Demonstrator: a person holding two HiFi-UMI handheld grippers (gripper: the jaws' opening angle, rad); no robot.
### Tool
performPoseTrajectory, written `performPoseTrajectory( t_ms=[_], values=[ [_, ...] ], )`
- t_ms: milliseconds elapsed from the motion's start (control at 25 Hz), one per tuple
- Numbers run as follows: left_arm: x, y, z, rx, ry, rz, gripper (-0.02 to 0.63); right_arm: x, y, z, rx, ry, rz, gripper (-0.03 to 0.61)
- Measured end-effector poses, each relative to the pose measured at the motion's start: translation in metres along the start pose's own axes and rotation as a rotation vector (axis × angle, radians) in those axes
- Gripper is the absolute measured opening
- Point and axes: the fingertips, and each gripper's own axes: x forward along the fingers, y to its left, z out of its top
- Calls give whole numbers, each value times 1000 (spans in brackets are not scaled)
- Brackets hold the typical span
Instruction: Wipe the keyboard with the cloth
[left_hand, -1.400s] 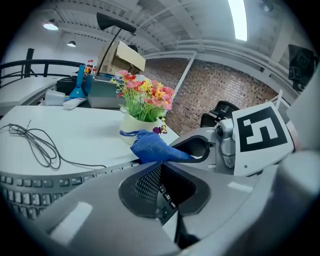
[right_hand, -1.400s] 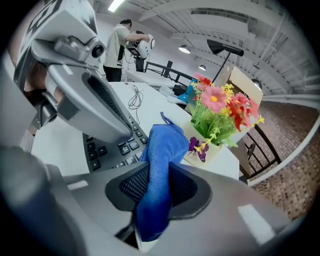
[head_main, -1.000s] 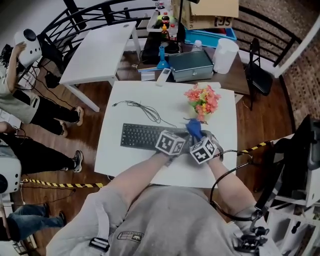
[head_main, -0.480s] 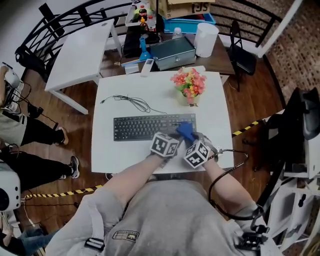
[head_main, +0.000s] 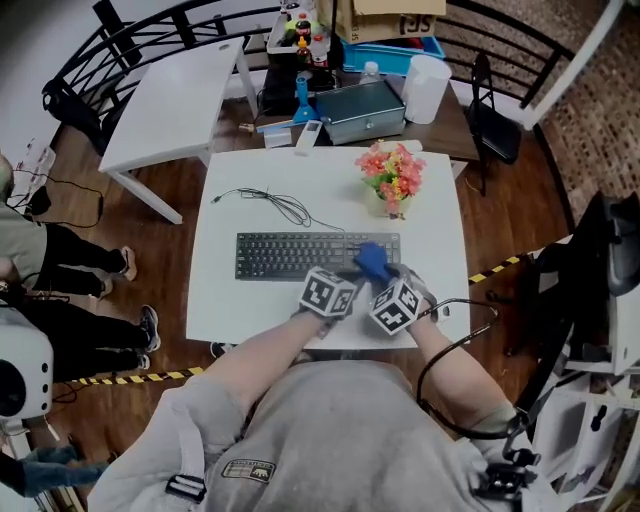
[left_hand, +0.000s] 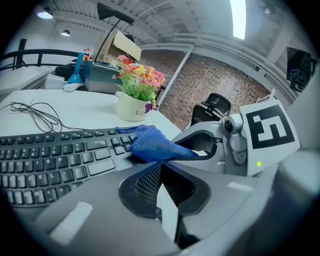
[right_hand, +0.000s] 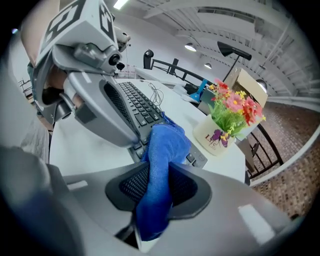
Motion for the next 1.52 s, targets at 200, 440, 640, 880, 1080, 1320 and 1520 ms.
performPoseTrajectory(
  t_ms=[200, 440, 640, 880, 1080, 1320, 1520],
  values=[
    [-12, 33, 18, -44, -46, 63, -6, 23, -20, 38, -68, -46, 15, 114],
    [-38, 66, 30, -114, -103, 150, -6, 47, -34, 78, -123, -80, 36, 115],
    [-49, 70, 25, -140, -105, 174, -6, 47, -27, 82, -136, -81, 45, 114],
    [-41, 55, 13, -121, -87, 141, -6, 32, 1, 64, -132, -76, 62, 115],
    [-35, 35, -5, -115, -58, 90, -6, 15, 32, 48, -99, -72, 72, 114],
    [-33, 21, -22, -103, -31, 58, -6, 6, 54, 32, -91, -56, 86, 114],
    [-37, 27, -23, -107, -36, 69, -6, 9, 49, 37, -97, -59, 83, 114]
  ],
)
